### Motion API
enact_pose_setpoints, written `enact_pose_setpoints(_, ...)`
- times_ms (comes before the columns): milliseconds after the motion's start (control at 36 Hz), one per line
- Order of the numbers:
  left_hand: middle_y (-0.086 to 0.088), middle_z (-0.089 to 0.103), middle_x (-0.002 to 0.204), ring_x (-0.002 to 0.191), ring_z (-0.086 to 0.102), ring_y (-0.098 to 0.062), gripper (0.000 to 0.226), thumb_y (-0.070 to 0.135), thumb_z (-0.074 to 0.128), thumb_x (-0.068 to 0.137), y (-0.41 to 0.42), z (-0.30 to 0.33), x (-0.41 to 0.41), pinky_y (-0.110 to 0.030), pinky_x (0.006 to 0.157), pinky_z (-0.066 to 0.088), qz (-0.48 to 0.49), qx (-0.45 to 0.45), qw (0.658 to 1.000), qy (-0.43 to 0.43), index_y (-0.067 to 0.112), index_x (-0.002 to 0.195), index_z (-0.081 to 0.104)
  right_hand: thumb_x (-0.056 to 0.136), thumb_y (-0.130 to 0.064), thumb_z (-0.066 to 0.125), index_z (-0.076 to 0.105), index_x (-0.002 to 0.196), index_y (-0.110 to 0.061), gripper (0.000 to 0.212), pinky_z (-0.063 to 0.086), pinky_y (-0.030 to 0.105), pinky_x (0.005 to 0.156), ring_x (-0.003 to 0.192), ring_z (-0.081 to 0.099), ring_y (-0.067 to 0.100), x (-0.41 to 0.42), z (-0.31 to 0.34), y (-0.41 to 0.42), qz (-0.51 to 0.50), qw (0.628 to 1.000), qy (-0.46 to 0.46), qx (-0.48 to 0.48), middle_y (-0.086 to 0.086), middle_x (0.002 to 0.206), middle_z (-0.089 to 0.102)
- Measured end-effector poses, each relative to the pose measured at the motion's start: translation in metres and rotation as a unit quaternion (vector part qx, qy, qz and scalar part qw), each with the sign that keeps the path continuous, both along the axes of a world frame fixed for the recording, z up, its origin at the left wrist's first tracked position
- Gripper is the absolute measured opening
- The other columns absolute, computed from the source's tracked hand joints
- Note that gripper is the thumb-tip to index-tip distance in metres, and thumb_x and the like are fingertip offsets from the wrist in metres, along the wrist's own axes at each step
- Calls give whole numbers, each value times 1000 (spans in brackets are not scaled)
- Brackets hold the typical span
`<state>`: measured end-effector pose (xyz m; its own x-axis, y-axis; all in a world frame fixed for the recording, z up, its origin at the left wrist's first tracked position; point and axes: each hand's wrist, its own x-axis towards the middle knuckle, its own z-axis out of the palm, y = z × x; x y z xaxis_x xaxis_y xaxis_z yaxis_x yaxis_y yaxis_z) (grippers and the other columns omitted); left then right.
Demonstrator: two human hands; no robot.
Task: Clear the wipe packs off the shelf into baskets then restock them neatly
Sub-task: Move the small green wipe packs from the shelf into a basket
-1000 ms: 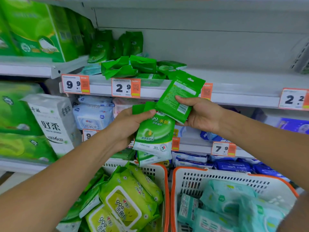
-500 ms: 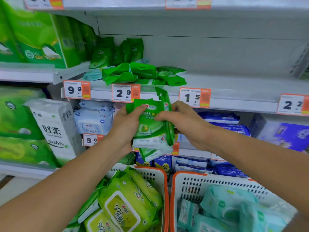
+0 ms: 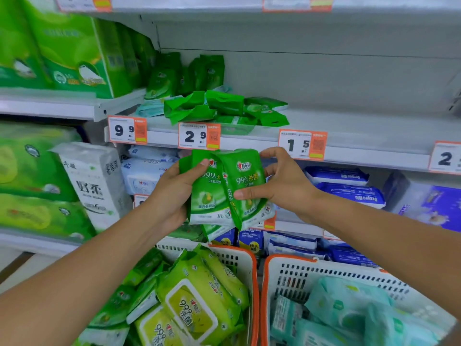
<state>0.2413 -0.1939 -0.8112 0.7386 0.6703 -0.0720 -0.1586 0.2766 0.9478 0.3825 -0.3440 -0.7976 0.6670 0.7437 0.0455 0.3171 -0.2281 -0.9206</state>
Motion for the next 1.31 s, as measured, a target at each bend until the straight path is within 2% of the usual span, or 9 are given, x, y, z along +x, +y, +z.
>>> enact_pose_setpoints(222,-17,67,123,104,69,-26,56,3,70,82,44,0,-66,-40,84,59,-16,59,997,43,3,134,51,65,-17,83,66,125,-12,62,57,44,91,108,71,26,-60,-39,71,174,939,297,15,8,117,74)
enact_pose_setpoints(444,-7,69,121,106,67,-26,51,-8,61,91,125,-82,-141,-51,100,49,-48,40,959,276,17,134,52,72,-5,87,65,122,-9,55,62,41,64,86,75,26,-125,-135,170,165,928,314,-115,13,107,75)
enact_pose_setpoints(583,-14,39,151,123,52,-28,69,20,64,96,138,-149,-158,-37,97,48,-108,194,812,540,8,152,27,73,-33,87,39,147,-10,91,41,36,110,134,47,30,-131,-196,197,105,958,-106,-246,13,148,46)
enact_pose_setpoints(694,-19,42,147,112,56,-30,66,14,56,96,151,-165,-162,-34,83,50,-131,265,753,588,5,153,23,93,-48,64,55,139,-14,57,39,37,108,135,45,33,-146,-190,202,224,923,-211,-233,13,146,47)
enact_pose_setpoints(833,-13,55,128,97,60,-24,42,10,56,97,157,-156,-151,-27,65,54,-220,295,699,613,7,138,47,99,-46,55,61,130,-10,48,50,43,96,113,59,33,-159,-181,199,414,778,-291,-373,15,129,62)
enact_pose_setpoints(972,-12,52,138,117,58,-29,49,31,57,95,152,-120,-128,-38,93,51,-215,496,514,666,10,138,48,98,-26,60,61,131,-10,37,47,37,98,118,58,31,-126,-137,183,335,846,-310,-276,14,132,62)
enact_pose_setpoints(1028,-10,57,131,115,58,-28,44,41,57,95,148,-89,-116,-36,93,49,-181,542,546,612,13,130,54,94,-23,66,67,124,-11,32,46,25,92,111,62,22,-108,-96,167,298,892,-282,-189,8,124,67)
enact_pose_setpoints(1167,4,73,87,76,65,-1,5,22,71,90,108,19,-81,-6,64,44,-26,570,797,198,18,93,73,87,-6,73,73,89,-10,5,45,9,67,70,63,3,-63,31,102,155,931,-319,89,-3,80,71)
enact_pose_setpoints(1306,4,71,95,89,66,-10,37,47,67,79,96,103,-17,-25,82,52,152,662,732,62,18,103,68,79,-31,72,70,93,-16,20,50,20,75,78,61,3,25,116,73,-28,879,-461,120,-7,82,67)
